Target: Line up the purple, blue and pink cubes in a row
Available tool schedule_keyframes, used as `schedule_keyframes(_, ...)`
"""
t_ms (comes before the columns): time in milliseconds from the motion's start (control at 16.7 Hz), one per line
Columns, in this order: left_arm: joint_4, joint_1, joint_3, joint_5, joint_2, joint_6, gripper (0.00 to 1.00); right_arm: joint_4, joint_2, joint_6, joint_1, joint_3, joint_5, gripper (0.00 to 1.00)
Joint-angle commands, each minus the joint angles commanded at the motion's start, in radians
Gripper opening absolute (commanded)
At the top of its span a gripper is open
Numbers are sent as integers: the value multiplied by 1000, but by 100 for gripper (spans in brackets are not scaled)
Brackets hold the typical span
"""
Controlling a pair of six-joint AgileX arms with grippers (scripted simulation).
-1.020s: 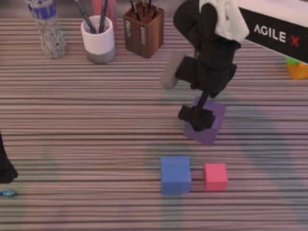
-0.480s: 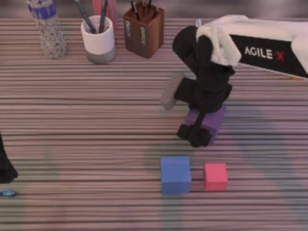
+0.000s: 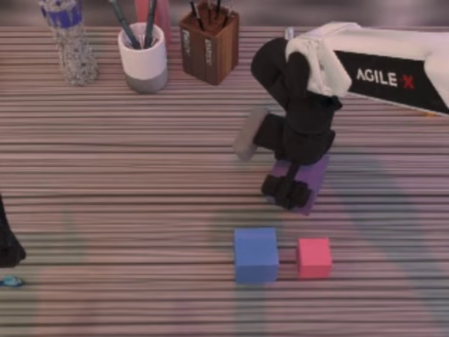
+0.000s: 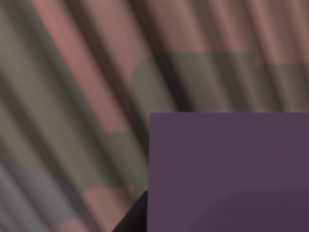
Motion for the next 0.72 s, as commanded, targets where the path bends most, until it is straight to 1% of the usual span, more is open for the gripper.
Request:
schedule_keyframes(300,0,0,0,0,0,0,100,0,0,0,0,0,0,2)
schedule_keyframes(360,0,0,0,0,0,0,100,0,0,0,0,0,0,0)
schedule_keyframes(720,0,0,0,0,0,0,100,0,0,0,0,0,0,0)
